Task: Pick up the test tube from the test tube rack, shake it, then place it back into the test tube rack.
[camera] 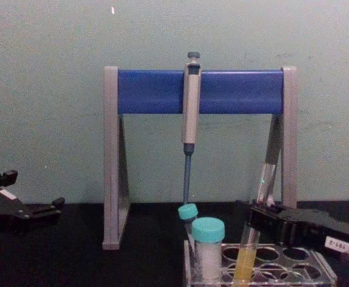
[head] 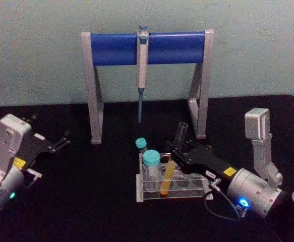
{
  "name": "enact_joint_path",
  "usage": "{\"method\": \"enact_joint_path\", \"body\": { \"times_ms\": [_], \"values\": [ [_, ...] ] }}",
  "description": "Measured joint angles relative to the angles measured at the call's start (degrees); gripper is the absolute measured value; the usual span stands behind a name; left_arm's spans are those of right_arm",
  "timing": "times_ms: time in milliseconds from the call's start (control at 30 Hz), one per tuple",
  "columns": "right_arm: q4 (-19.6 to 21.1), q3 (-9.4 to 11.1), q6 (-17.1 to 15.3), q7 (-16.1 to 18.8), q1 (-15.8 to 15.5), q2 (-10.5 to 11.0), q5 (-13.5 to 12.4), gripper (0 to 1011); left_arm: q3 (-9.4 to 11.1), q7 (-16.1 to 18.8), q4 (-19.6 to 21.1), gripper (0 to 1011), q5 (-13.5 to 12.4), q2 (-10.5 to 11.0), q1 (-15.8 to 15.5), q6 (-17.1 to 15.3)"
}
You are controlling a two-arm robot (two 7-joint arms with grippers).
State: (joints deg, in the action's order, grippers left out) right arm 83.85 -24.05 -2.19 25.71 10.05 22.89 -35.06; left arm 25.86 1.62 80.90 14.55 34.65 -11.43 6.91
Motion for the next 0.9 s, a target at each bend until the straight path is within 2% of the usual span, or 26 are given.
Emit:
{"method": "enact_joint_path", "body": {
  "times_ms": [67,167,667,900],
  "values": [
    [0.0,0.0,0.0,0.0,0.0,0.0,0.0,277,0.0,0.0,0.0,1001,0.0,0.0,0.0,0.0],
    [0.0,0.0,0.0,0.0,0.0,0.0,0.0,233,0.0,0.0,0.0,1001,0.0,0.0,0.0,0.0],
    [0.0,0.0,0.2,0.1,0.0,0.0,0.1,233,0.0,0.0,0.0,1001,0.0,0.0,0.0,0.0],
    [0.6,-0.5,1.5,0.3,0.1,0.3,2.0,233,0.0,0.0,0.0,1001,0.0,0.0,0.0,0.0]
  ]
}}
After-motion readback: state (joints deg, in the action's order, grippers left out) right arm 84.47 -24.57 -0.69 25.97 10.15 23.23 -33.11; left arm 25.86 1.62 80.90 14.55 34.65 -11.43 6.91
